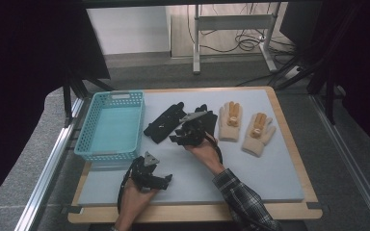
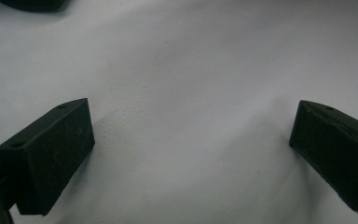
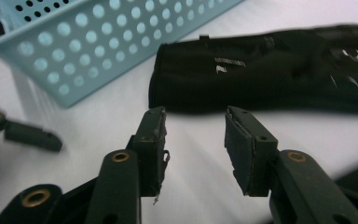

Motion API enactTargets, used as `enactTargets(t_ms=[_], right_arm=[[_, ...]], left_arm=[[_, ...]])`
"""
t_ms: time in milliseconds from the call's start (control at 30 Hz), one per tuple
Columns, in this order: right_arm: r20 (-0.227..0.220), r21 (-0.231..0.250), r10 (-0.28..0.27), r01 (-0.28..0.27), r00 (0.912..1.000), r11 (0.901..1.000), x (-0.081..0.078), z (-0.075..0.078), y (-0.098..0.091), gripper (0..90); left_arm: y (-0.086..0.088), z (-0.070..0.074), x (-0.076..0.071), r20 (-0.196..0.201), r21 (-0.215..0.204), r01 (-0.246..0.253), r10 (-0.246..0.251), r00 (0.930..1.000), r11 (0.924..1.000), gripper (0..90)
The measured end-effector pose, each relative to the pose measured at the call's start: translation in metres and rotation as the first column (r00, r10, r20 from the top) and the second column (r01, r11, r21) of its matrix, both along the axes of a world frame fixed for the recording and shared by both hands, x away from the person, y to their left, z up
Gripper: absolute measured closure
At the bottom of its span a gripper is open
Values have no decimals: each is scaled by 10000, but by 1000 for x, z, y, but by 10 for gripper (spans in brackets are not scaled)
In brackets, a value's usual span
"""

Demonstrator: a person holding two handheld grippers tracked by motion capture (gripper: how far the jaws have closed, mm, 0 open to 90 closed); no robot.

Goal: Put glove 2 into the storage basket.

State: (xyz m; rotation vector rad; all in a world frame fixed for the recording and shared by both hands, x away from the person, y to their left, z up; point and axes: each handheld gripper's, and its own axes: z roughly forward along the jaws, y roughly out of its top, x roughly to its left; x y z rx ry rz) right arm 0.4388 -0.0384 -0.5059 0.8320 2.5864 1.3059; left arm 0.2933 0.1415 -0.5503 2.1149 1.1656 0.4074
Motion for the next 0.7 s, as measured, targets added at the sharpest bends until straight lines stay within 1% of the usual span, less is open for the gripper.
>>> enactTargets(t_ms=[167,233,333,367,433,467,500,567,600,633,667,700], right_arm=[[26,86,101,-101,9999,9999,8,0,28,499],[66,-17,166,-166,9998,9999,10,-3,39,473],[174,-349,120,-113,9998,9993,14,-11,55,425],[209,-501,123,-113,9997,9987,15,-15,60,423],[354,-1049,172,-134,9992,9944,17,-23,69,431],[699,-1380,134,-36,9975,9904,15,-28,73,468],[1028,-1512,113,44,9946,9885,12,-29,74,491],[1471,-1828,0,272,9891,9828,9,-28,77,662],[1316,-1718,47,182,9913,9850,9,-26,76,773],[1164,-1658,66,129,9932,9861,10,-25,75,832],[1025,-1565,143,19,9946,9877,11,-24,73,874],[958,-1572,187,-35,9952,9876,10,-23,71,877]], left_arm=[[0,0,0,-2,15,29,-29,10000,10000,2],[0,0,0,-3,-6,23,-23,10000,10000,2],[0,0,0,5,10,25,-25,10000,10000,2],[0,0,0,-6,-4,16,-16,10000,10000,2],[0,0,0,-11,-8,18,-18,10000,10000,2],[0,0,0,-12,-8,16,-16,10000,10000,2],[0,0,0,-12,-10,16,-16,10000,10000,2],[0,0,0,-15,-10,16,-16,10000,10000,2],[0,0,0,-16,-10,18,-18,10000,10000,2],[0,0,0,-16,-7,18,-18,10000,10000,2],[0,0,0,-15,-8,18,-18,10000,10000,2],[0,0,0,-12,-4,21,-21,10000,10000,2]])
